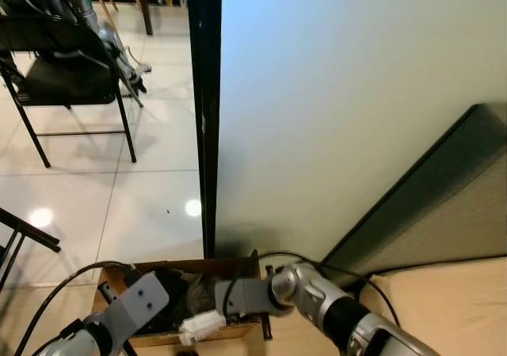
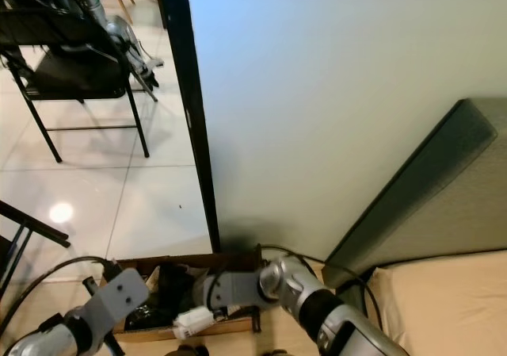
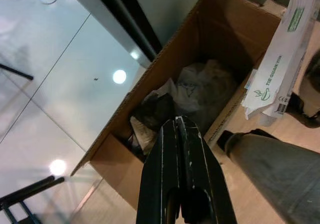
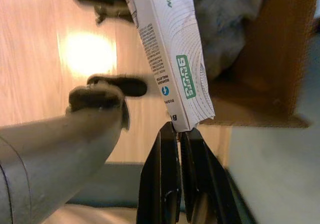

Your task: Clean up the room

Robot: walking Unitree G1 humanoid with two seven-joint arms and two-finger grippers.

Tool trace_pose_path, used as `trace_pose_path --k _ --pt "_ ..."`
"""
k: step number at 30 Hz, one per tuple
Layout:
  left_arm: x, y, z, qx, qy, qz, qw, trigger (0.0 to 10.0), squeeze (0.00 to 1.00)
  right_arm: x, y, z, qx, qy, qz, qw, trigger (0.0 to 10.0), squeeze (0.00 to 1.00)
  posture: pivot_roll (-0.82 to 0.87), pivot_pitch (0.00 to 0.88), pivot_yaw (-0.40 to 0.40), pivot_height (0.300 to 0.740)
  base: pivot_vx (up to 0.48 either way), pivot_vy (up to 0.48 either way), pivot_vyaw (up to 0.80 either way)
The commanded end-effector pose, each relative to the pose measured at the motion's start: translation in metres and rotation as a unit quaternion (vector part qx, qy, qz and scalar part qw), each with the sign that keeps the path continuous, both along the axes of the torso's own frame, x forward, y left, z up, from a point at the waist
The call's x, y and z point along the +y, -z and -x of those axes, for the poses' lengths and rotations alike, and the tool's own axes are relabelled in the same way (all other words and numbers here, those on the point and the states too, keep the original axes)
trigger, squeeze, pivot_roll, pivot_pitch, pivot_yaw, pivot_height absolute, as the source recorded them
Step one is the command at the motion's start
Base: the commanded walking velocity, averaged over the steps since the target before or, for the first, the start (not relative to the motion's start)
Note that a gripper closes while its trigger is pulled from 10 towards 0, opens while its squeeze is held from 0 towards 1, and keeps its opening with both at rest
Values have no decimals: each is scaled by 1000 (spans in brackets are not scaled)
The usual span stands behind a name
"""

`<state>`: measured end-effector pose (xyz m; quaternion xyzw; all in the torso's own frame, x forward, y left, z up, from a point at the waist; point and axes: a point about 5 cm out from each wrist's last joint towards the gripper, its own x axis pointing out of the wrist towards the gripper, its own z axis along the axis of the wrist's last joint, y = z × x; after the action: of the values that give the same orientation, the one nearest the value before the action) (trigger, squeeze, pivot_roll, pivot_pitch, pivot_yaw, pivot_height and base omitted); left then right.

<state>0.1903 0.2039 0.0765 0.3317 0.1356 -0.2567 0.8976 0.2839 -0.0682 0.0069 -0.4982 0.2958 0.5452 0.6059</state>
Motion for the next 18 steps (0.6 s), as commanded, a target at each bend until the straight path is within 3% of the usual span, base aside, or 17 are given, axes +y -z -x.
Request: trace_pose_path --k 1,10,18 --pt "-2 2 6 6 12 -8 1000 10000 0 -1 8 7 1 -7 8 1000 10000 0 55 326 -109 740 0 0 0" --pt "-8 -4 13 -29 34 -25 999 10000 0 -4 14 1 -89 31 -6 995 10000 0 75 350 -115 740 0 0 0" --pt "-9 -4 16 -25 39 -26 999 10000 0 -2 13 -3 -120 58 -25 991 10000 0 80 348 -107 740 0 0 0"
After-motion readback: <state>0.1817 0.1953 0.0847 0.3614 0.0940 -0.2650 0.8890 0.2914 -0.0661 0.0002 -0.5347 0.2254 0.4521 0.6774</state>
